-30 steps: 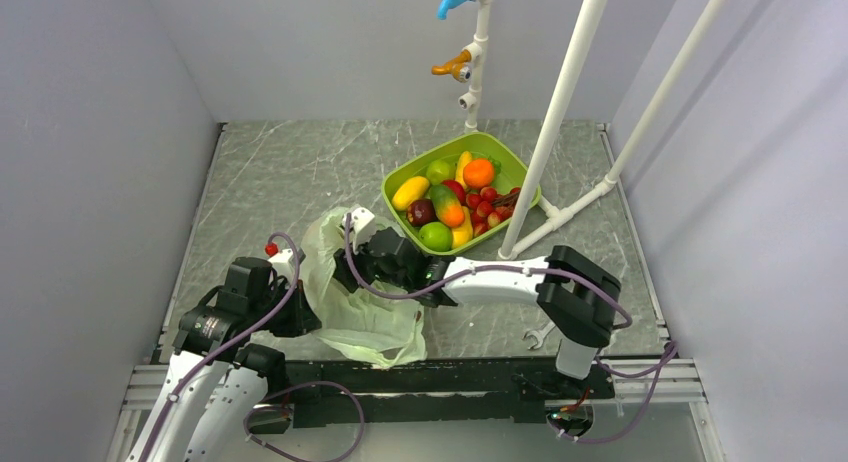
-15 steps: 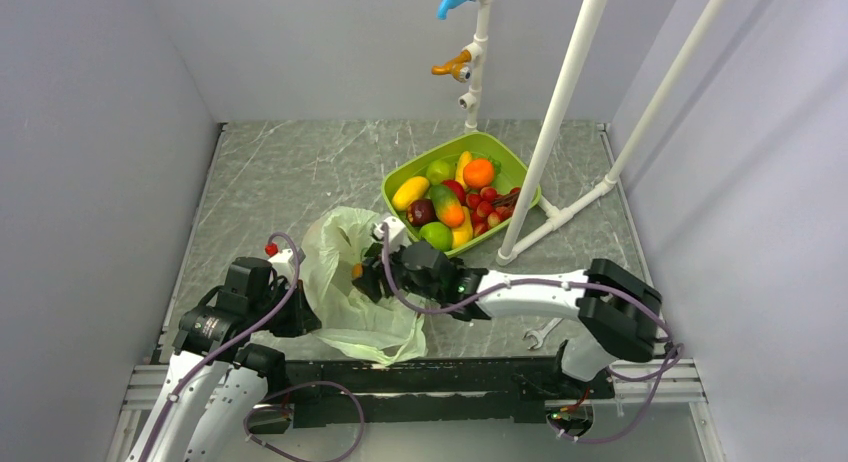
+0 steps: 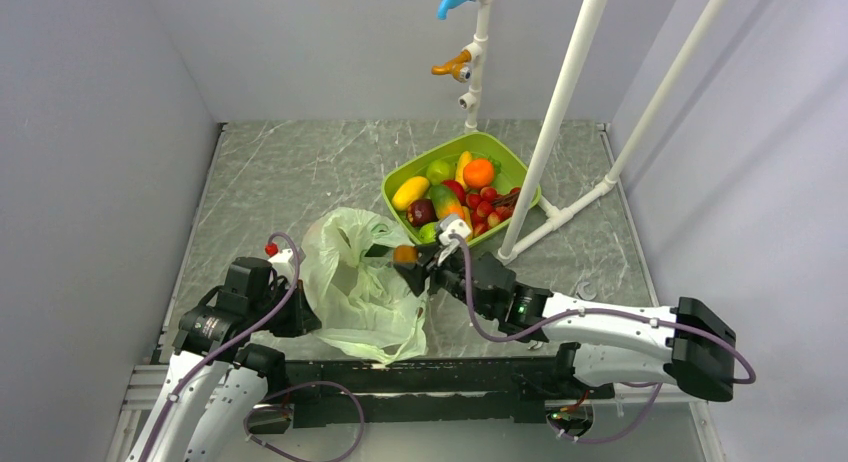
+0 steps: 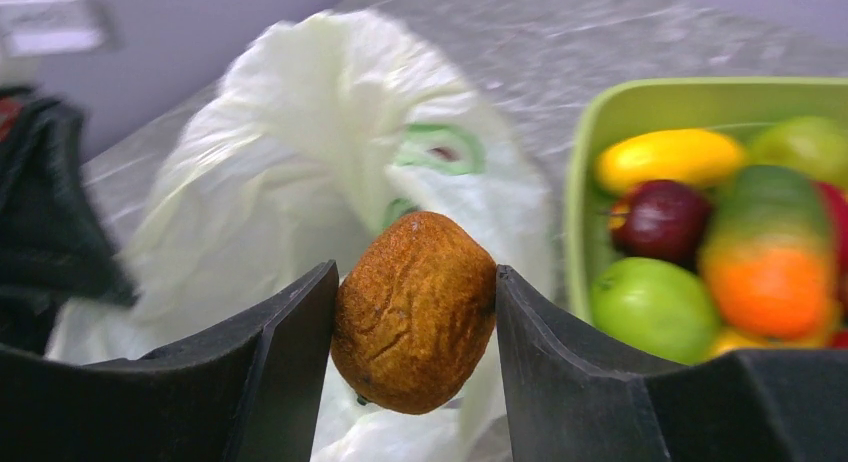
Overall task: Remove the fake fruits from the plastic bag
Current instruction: Take out the fake fruit from the plastic bag, then place the fake fruit in the bin.
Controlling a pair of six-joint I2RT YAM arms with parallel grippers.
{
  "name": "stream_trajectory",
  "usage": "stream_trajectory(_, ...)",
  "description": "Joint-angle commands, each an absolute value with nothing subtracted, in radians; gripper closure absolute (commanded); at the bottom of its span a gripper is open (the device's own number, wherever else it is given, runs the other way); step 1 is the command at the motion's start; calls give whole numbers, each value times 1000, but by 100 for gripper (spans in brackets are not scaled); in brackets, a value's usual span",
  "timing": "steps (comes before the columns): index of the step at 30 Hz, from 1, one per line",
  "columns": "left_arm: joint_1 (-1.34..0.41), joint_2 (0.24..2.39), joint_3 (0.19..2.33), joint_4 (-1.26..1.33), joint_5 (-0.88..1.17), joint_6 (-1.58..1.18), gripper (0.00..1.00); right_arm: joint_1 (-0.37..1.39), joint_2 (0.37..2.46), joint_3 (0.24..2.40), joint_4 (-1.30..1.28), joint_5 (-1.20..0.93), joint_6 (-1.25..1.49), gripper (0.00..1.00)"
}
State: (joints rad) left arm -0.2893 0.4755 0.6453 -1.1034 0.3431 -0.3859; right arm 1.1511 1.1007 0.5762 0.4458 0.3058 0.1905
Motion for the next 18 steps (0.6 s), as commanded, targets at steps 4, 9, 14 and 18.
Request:
stream_trajectory(4,-285,461,650,-1074,359,-373,100,1130,1095,676,271,683,111,100)
stream_trajectory(9,-285,455,650,-1074,361,-372,100,1062,1129,712,195,668,174,100)
stream_trajectory(14,-285,450,650,-1074,361,-372,100,993,1238,854,18,668,272,100)
stream_trajectory(18,-281,439,650,-1072,356,-376,100,962,1310,950,-91,717,276,100)
